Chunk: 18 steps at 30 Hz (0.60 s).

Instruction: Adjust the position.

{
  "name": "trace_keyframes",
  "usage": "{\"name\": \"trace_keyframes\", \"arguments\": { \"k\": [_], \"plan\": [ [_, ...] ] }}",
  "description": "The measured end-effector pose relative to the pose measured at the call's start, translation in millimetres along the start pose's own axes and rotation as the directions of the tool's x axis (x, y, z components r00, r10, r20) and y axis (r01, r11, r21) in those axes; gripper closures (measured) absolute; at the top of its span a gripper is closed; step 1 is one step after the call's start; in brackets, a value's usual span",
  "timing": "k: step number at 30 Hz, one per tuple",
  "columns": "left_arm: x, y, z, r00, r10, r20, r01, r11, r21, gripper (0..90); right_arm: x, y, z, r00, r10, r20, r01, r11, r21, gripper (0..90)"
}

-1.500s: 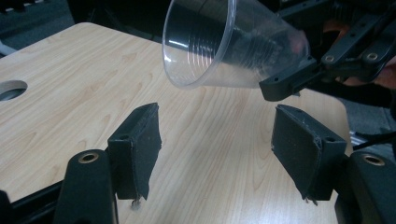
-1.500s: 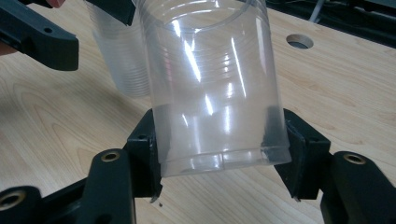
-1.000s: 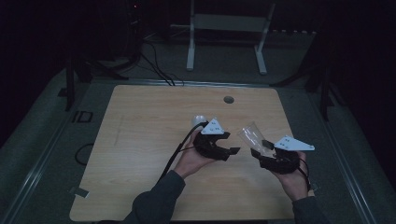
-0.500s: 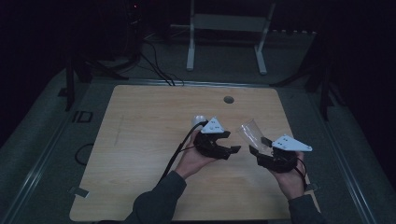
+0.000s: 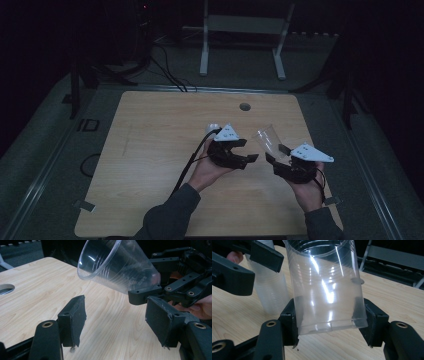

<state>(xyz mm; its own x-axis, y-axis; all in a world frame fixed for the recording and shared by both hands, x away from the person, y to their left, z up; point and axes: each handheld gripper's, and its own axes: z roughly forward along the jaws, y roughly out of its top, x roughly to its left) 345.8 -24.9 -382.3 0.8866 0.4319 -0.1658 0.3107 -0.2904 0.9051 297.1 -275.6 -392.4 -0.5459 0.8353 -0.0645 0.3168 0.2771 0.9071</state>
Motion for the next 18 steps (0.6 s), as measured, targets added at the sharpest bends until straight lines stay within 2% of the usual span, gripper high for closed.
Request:
{"name": "trace_keyframes", "arguments": {
  "k": [10, 18],
  "plan": [
    [-0.2, 1.4, 1.1, 0.9997, -0.022, 0.007, 0.022, 0.9996, -0.018, 32.6, 1.3, -1.6, 0.9, 0.9997, 0.024, 0.008, -0.024, 0.999, -0.028, 41.6],
    [0.9, 2.4, 2.3, 0.9989, -0.046, 0.003, 0.047, 0.9984, -0.032, 31.8, 4.5, -1.6, 1.2, 0.999, 0.032, 0.033, -0.03, 0.998, -0.056, 41.6]
  ]
}}
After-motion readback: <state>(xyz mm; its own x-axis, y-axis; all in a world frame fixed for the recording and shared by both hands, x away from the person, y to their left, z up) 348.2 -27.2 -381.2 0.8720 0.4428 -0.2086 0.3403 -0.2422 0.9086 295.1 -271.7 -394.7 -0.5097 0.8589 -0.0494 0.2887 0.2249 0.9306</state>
